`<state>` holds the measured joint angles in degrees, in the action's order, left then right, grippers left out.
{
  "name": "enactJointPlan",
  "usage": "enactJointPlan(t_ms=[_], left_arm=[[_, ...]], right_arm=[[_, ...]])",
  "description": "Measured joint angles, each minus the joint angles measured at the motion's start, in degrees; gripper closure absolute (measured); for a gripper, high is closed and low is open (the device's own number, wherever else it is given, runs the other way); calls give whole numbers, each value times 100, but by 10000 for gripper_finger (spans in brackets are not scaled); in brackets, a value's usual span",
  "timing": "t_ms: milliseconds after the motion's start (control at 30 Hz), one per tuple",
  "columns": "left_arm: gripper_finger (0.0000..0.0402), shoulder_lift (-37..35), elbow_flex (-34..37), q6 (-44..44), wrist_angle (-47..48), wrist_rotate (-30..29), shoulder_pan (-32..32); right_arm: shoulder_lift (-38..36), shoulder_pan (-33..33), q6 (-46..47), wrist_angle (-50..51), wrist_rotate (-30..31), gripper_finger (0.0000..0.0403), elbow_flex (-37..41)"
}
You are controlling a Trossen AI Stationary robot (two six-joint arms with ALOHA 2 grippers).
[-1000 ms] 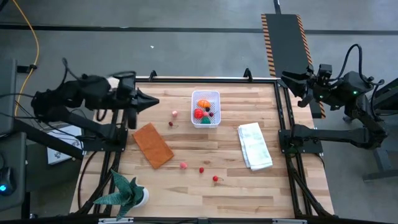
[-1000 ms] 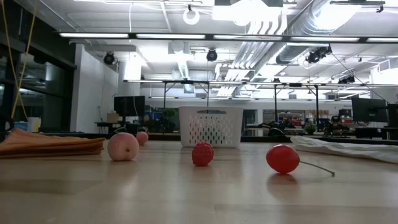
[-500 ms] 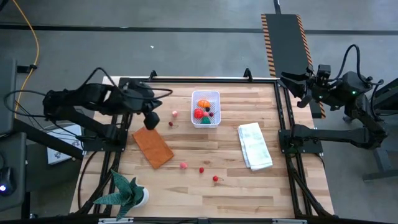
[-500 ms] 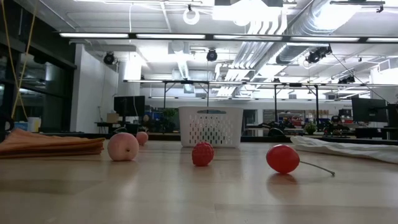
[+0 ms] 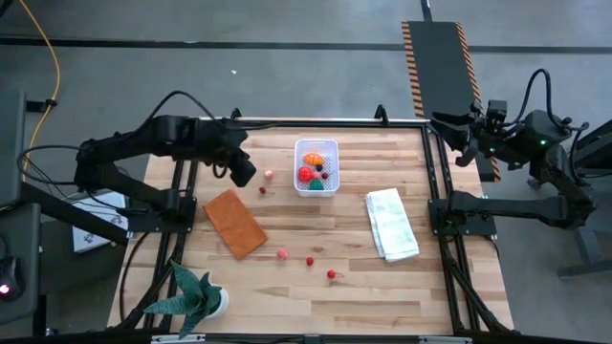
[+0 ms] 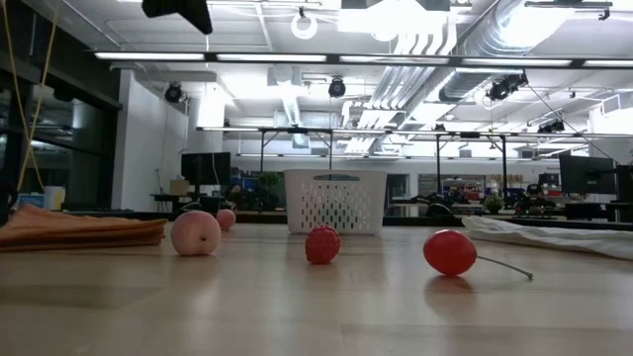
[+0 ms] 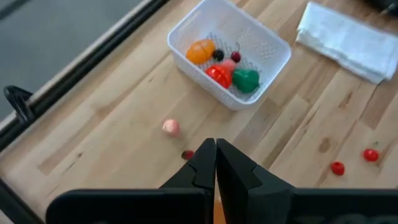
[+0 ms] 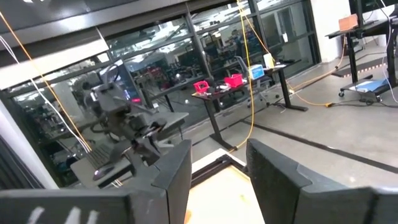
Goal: Pick and placing Produce into tupperware
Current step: Put the peach into the white bin
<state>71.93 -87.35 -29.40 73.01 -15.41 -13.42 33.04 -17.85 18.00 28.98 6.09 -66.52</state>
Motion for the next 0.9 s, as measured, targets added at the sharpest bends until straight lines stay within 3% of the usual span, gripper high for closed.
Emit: enactJointPlan(t_ms=[233, 600, 900], left_arm=[[390, 435, 0, 548, 16, 536, -460], [280, 1276, 2, 888, 59, 488, -915], [266, 1723, 43, 1419, -183, 1092, -1405]], right_arm=[[2, 0, 4, 272, -4, 259, 0], [0, 0, -2, 524, -107, 259, 0], [0, 0, -25, 558, -215, 259, 0]])
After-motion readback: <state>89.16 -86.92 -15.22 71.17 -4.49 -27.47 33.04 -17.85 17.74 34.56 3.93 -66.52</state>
